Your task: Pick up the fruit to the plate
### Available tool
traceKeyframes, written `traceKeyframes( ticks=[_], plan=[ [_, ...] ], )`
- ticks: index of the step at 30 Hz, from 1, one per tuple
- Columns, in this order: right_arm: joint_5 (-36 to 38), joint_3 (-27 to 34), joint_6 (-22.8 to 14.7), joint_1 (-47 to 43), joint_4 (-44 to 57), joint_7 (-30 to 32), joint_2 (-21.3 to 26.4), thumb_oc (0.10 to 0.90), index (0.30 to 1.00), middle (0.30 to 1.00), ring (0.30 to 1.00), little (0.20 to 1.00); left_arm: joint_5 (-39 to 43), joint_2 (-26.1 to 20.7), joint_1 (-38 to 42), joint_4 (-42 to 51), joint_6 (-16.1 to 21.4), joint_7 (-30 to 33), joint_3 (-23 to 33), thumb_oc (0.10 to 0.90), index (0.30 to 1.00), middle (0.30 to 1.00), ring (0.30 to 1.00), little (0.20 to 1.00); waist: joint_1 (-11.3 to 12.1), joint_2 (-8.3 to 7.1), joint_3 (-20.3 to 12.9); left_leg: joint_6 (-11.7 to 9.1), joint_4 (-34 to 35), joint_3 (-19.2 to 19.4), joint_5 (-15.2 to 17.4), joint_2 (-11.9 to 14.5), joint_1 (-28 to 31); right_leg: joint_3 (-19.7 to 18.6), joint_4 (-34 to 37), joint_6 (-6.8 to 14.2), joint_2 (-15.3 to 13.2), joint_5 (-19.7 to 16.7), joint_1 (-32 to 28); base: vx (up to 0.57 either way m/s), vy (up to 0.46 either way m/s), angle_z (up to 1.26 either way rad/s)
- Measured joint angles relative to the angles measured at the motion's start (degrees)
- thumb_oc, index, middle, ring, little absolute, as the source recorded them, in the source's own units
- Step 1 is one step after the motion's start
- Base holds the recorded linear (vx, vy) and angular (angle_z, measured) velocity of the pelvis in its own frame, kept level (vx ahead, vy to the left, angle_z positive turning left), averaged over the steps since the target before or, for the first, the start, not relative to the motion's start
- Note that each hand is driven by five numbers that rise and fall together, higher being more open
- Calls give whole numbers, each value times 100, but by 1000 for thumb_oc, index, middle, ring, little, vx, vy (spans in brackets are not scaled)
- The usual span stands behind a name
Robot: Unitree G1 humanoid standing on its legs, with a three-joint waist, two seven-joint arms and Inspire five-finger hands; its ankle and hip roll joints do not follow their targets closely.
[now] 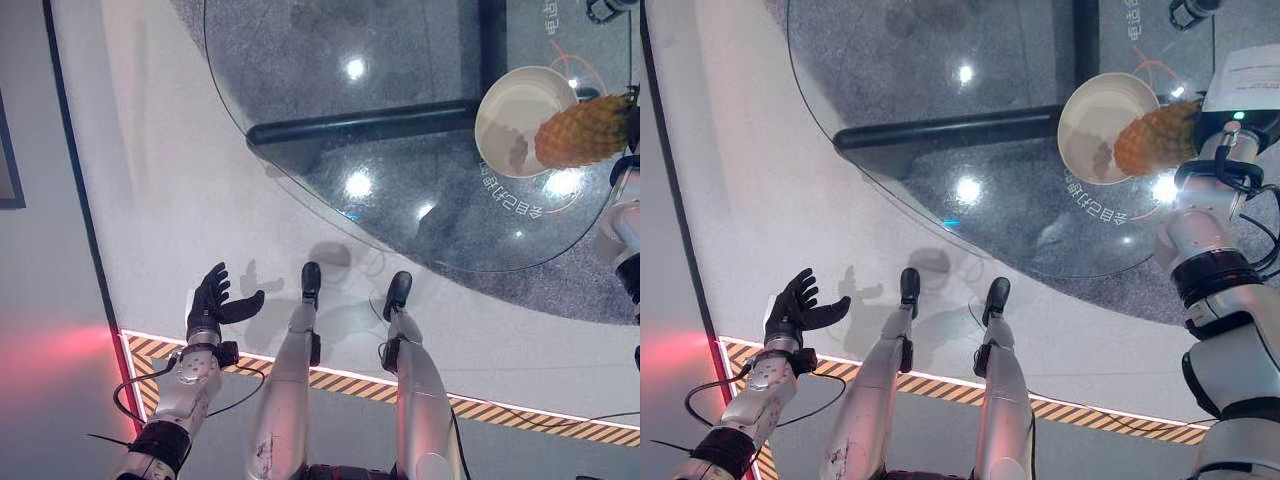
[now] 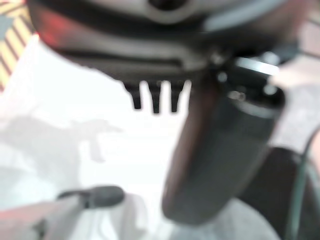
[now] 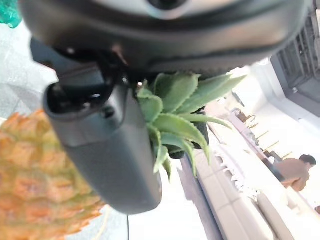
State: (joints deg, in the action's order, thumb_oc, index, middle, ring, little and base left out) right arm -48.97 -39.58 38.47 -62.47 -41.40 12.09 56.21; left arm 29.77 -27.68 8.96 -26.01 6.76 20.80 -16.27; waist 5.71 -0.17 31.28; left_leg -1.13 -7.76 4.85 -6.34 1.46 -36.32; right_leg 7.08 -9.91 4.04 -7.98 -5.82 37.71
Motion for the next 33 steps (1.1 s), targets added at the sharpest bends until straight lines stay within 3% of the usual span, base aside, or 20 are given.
traceKeyframes(
  ticks=[6, 7, 13, 24, 33],
  plan=[
    [-126, -27, 25, -63, -45, 2, 0, 100, 300, 300, 300, 200, 2, 4, 2, 2, 7, 1, -121, 800, 900, 900, 900, 900, 19, 21, -1, 5, -13, 3, -5, -4, -130, -7, -37, 0, -5, 0, 142, 0, 0, 0],
    [-290, -263, 34, -240, -189, -50, 12, 100, 300, 300, 300, 200, 26, 4, 4, 2, 23, 3, -118, 800, 900, 900, 900, 900, 17, 68, 0, 12, -26, 7, -10, -11, -204, -11, -65, 2, -14, 2, 216, 0, 0, 0],
    [-368, -267, 164, -301, -232, -35, 15, 100, 300, 300, 300, 200, 112, 4, 5, 5, 123, 3, -117, 800, 900, 900, 900, 900, 34, 169, 2, 16, -33, 0, -25, -19, -351, -6, -95, 3, -22, 6, 373, 0, 0, 0],
    [-138, -261, 386, -548, -323, 446, 23, 100, 300, 300, 300, 200, 140, 4, 5, 30, 238, 3, -141, 800, 900, 900, 900, 900, 28, 170, 2, 19, -48, -5, -27, -24, -510, -15, -114, 2, -25, 4, 538, 0, 0, 0],
    [668, -346, 611, -1031, -471, 1186, 26, 100, 300, 300, 300, 200, 275, -25, 2, 253, 267, 19, -170, 800, 900, 900, 900, 900, 46, 216, 8, 21, -133, -51, -29, -54, -700, -10, -205, 9, -56, 11, 724, 0, 0, 0]
  ],
)
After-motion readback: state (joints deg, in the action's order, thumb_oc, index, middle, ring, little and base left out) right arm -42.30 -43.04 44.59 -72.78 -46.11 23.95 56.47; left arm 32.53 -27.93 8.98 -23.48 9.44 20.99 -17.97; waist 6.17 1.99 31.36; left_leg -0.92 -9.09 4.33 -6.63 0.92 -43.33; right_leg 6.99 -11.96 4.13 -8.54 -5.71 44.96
